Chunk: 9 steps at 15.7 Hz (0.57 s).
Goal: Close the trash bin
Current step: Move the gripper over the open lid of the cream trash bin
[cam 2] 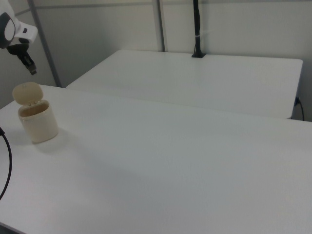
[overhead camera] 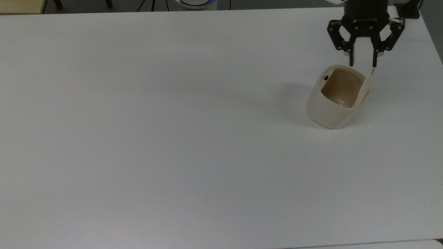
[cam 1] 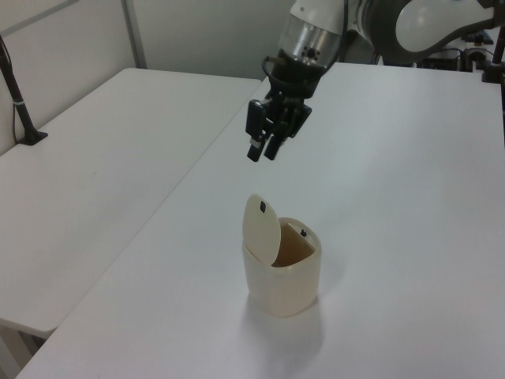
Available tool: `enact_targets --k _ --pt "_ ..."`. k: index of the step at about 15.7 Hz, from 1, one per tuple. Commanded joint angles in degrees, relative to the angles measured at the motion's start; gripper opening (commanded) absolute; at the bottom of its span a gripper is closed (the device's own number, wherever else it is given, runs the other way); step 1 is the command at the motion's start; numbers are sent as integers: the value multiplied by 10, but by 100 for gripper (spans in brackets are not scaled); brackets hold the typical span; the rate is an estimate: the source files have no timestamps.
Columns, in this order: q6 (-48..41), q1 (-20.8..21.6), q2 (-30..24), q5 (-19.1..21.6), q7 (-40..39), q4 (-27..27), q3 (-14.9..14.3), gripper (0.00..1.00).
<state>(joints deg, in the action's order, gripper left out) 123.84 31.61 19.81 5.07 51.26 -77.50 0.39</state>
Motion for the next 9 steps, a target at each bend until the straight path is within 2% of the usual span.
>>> enact_targets --k 1,6,9 --pt "23 18 33 -3 50 40 3 0" --pt "34 40 63 -21 96 38 6 0" --pt "35 40 64 -40 100 35 22 0"
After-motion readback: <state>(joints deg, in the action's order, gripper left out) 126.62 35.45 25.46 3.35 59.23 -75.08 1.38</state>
